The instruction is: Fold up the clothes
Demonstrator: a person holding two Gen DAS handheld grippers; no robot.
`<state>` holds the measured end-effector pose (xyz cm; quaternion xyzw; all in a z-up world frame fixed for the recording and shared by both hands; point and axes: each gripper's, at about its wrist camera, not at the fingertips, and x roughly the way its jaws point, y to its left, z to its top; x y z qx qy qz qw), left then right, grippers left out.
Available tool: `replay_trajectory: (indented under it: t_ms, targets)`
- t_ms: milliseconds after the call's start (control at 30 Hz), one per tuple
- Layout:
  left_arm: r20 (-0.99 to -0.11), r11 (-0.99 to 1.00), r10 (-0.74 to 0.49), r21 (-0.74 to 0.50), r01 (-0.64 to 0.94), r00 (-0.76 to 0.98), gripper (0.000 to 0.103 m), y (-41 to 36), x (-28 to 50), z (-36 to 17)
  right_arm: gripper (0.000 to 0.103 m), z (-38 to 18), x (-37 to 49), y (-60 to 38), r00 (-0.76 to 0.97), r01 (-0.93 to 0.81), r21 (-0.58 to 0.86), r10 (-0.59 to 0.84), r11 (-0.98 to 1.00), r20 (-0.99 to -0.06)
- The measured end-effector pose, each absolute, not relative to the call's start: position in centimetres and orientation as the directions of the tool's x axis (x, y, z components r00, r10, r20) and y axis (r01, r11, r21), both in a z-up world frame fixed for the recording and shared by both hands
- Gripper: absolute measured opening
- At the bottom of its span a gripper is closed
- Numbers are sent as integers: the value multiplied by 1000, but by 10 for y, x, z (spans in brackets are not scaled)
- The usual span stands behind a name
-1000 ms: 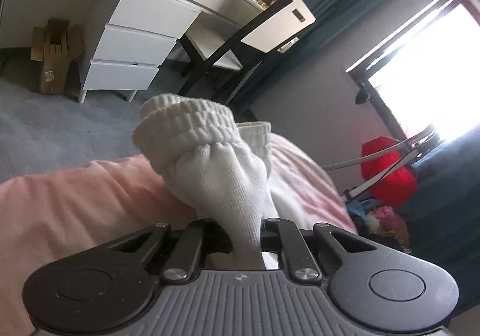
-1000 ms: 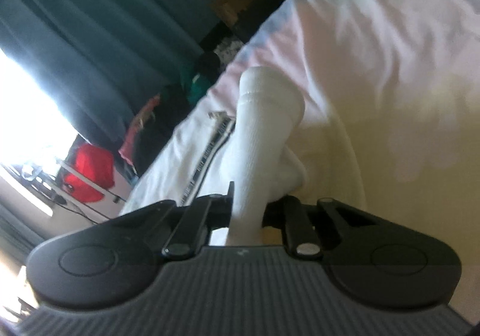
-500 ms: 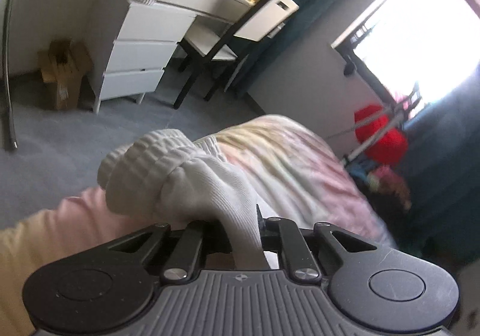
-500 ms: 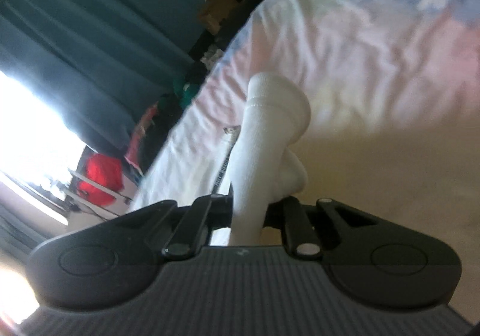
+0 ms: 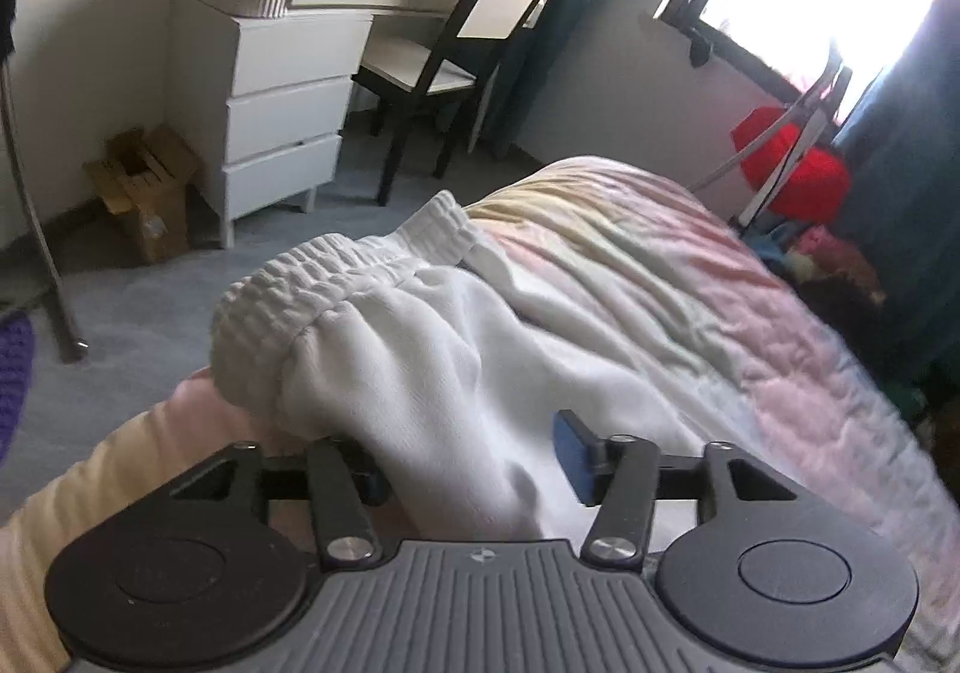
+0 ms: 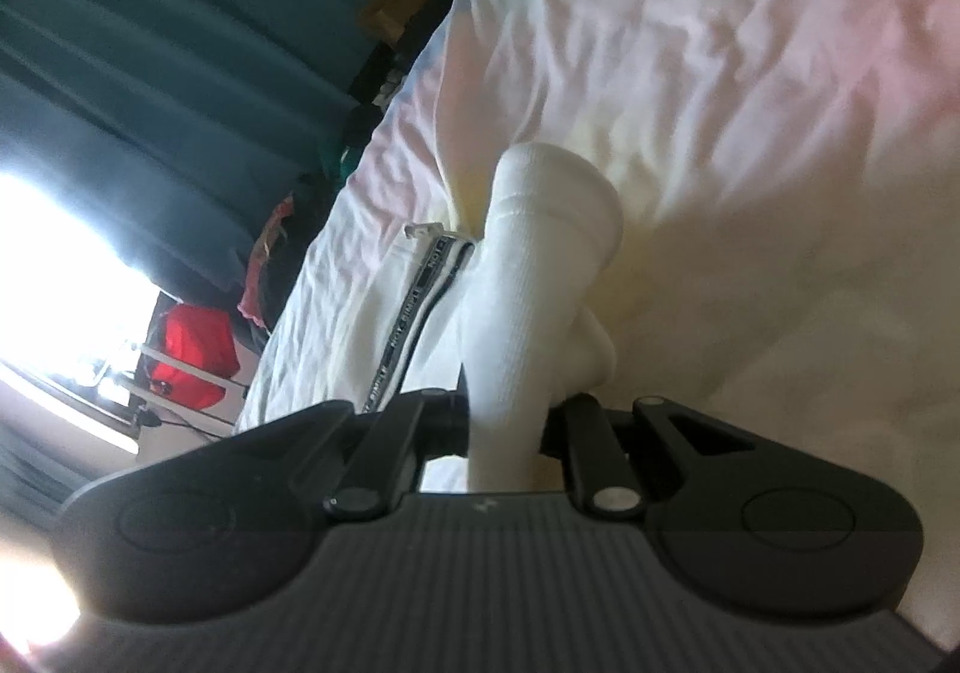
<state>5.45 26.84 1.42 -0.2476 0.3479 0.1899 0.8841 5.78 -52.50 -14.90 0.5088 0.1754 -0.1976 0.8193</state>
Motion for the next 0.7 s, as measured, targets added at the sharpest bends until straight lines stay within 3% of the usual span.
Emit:
replay_trajectory:
  t_ms: [167, 300, 533, 700]
  targets:
    - [-676, 862, 260, -159, -481, 690, 77, 226, 38, 31, 12, -148, 57, -524, 865, 491, 757, -142, 430, -481]
    - [-628, 919, 172, -177, -353, 759, 82, 179, 30, 47, 12, -146, 56, -522, 868, 487, 753, -149, 442, -474]
    - [-562, 984, 79, -87, -154, 823, 84, 75, 49, 50, 12, -145, 56, -523, 868, 486, 745, -151, 457, -473]
    - [-579, 996, 41, -41, -79, 814, 84, 30, 69, 12, 12, -144, 51, -522, 868, 486, 744, -155, 458, -472]
